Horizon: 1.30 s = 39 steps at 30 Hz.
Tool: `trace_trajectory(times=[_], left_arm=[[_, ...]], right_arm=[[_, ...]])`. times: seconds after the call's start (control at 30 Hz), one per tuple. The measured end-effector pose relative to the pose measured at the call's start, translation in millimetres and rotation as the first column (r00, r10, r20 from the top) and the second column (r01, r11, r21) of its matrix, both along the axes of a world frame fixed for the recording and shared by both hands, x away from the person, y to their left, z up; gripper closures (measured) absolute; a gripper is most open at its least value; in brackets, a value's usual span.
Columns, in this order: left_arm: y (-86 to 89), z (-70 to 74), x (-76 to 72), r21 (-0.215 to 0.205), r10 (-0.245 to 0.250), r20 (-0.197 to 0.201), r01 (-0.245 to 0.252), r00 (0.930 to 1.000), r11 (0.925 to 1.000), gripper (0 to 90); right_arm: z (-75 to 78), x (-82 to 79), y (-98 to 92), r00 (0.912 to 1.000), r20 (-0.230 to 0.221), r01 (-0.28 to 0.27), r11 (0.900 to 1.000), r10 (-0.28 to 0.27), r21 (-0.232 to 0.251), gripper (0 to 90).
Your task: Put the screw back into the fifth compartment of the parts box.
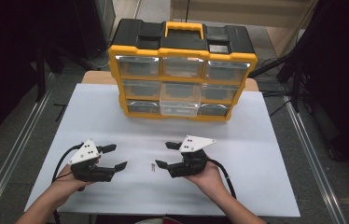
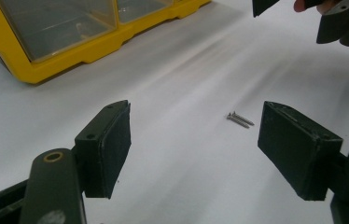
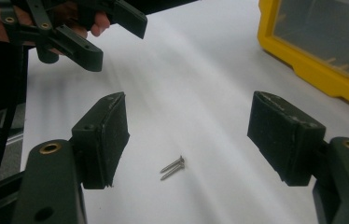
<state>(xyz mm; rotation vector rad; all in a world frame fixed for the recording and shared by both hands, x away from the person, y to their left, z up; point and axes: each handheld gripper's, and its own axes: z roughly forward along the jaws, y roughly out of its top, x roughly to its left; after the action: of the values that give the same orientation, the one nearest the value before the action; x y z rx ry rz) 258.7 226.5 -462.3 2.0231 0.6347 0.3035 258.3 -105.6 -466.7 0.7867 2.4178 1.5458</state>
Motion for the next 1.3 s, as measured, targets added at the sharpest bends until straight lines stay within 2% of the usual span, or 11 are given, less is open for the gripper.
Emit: trace_trajectory(times=[0.1,0.3,0.53,0.57,0.9,1.1,1.3], left_arm=[[-0.6,-0.4,0.0,-0.003,0.001,0.000,-0.001,1.0000,1.0000,25.7],[-0.2,-0.1,0.0,-0.001,0.002,0.001,-0.002,1.0000,1.0000,25.7],[-0.5,-0.3,0.1,-0.001,-0.001,0.000,0.001,1.0000,1.0000,25.7],[-0.4,-0.2,-0.1,-0.001,0.001,-0.001,-0.001,1.0000,1.0000,25.7],[-0.2,-0.1,0.0,-0.001,0.001,0.002,-0.001,1.0000,1.0000,25.7],[-0.4,-0.3,-0.1,0.000,0.001,0.003,-0.001,1.0000,1.0000,25.7],[0.0,0.2,-0.3,0.001,0.000,0.005,0.000,1.0000,1.0000,25.7]], right_arm=[[-3.6,1.5,2.0,0.9998,-0.020,0.000,1.000,0.000,-0.012,30.0],[-9.6,1.4,8.5,0.9995,-0.030,-0.008,0.999,0.007,-0.040,30.6],[-19.0,-1.4,15.2,0.9991,-0.034,0.023,0.998,-0.025,-0.066,32.0],[-20.7,-1.0,16.2,0.9993,-0.023,0.026,0.997,-0.028,-0.076,32.1],[-27.1,-3.4,24.9,0.9973,-0.026,0.065,0.992,-0.068,-0.112,33.7],[-33.2,-5.7,32.5,0.9943,-0.046,0.089,0.986,-0.096,-0.140,35.7],[-38.6,-5.7,37.9,0.9879,-0.077,0.120,0.979,-0.134,-0.167,42.5]])
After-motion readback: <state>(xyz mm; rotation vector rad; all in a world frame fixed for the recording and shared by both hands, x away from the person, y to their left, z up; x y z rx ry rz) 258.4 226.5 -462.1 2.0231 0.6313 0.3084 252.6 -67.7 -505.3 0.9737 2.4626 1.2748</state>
